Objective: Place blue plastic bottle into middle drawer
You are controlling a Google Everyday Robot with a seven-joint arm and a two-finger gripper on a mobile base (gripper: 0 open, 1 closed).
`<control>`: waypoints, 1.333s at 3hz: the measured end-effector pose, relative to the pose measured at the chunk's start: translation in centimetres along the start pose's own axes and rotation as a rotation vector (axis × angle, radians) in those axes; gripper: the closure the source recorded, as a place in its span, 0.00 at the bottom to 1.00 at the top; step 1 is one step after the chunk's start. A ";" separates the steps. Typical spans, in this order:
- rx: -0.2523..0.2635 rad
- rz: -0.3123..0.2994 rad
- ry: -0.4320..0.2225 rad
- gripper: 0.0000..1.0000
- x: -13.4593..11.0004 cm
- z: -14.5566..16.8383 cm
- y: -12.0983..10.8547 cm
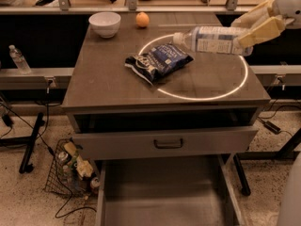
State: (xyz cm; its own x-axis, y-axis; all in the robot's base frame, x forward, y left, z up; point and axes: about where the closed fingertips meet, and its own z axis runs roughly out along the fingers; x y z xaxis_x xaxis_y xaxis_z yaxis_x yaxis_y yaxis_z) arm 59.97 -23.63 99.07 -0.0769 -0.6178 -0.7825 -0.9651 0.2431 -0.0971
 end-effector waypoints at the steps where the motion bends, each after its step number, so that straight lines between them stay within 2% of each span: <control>1: -0.037 -0.018 -0.012 1.00 0.3 -1.9 3.1; 2: -0.046 0.010 -0.057 1.00 1.5 -4.7 8.2; 3: -0.030 0.014 -0.064 1.00 3.9 -6.2 13.2; 4: -0.076 0.019 -0.018 1.00 9.4 -4.1 17.4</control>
Offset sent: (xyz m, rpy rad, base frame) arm -0.2330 -0.0191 -0.0983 0.1518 0.3607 0.1201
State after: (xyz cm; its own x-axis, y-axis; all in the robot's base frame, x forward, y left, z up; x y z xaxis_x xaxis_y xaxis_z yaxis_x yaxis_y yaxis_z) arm 41.39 -28.26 92.55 -0.0912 -0.6001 -0.7947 -0.9798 0.1965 -0.0360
